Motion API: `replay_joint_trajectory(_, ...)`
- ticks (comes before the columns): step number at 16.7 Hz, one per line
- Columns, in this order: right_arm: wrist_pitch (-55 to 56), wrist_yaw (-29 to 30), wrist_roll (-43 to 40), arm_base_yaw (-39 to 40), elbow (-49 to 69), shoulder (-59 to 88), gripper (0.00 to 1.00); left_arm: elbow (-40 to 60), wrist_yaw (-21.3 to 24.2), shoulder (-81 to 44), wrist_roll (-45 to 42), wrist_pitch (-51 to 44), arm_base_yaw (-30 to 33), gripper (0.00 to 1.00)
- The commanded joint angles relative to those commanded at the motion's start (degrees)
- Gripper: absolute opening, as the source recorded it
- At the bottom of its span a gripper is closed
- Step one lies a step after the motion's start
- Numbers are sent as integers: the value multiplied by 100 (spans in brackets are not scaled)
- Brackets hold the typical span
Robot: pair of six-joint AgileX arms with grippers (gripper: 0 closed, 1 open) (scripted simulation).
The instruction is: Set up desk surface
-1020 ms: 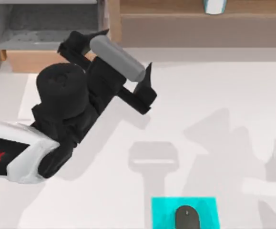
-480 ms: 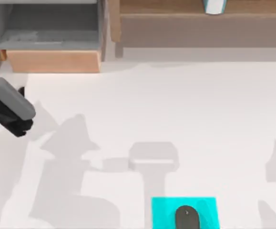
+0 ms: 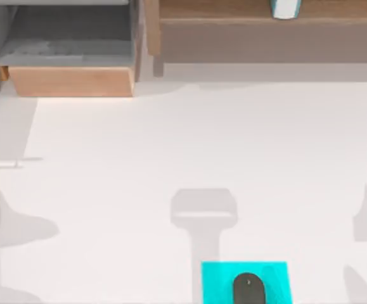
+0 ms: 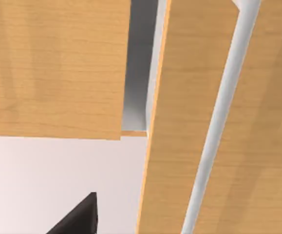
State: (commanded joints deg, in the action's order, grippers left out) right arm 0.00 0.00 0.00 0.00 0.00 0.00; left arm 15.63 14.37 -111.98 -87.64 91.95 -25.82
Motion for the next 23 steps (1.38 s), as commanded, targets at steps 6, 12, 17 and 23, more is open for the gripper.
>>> replay_joint_trajectory(6, 0, 0, 0, 0, 0, 0, 100, 285, -7, -12, -325, 147, -327, 100)
replay_joint_trajectory(12, 0, 0, 0, 0, 0, 0, 100, 469, -56, -68, -324, 20, -277, 100)
replay_joint_trajectory(17, 0, 0, 0, 0, 0, 0, 100, 853, -135, -204, -323, -226, -197, 100)
replay_joint_trajectory(23, 0, 0, 0, 0, 0, 0, 100, 853, -135, -204, -323, -226, -197, 70)
